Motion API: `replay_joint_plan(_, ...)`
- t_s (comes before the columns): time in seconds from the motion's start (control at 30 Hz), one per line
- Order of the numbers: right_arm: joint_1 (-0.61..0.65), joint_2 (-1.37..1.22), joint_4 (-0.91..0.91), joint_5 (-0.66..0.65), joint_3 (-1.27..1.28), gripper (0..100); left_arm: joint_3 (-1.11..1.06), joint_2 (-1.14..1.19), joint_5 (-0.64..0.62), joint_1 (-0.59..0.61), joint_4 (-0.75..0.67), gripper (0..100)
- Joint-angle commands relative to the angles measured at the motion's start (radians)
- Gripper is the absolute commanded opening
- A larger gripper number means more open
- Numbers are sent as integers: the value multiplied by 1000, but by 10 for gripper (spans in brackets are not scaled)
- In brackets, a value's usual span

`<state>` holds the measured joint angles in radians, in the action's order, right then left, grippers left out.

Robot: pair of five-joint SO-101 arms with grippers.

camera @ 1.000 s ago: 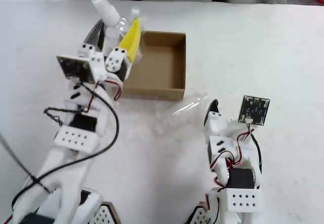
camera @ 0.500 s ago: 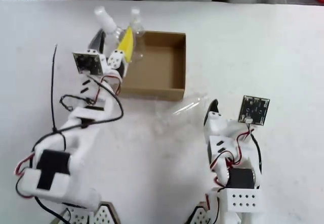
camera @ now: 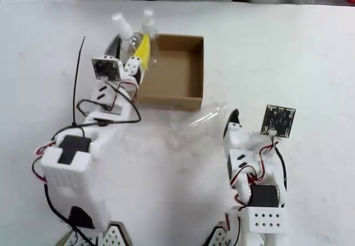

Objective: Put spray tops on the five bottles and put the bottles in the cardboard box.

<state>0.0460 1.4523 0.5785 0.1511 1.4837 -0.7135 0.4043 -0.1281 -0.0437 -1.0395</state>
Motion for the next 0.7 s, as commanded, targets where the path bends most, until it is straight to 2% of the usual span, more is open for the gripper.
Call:
replay_joint_plan(0.0, -10, 13, -4, 0, -5, 265, 86, 18, -3, 1, -28, 113)
replay_joint_plan(0.2, -12, 13, -4, 0, -5, 265, 118, 61, -2, -8, -32, 113)
replay_joint_plan(0.4, -12, 13, -4, 0, -5, 265, 123, 127, 107, -38, -91, 112)
replay_joint_plan(0.67, -12, 13, -4, 0, -5, 265, 126, 154, 117, -58, -104, 112)
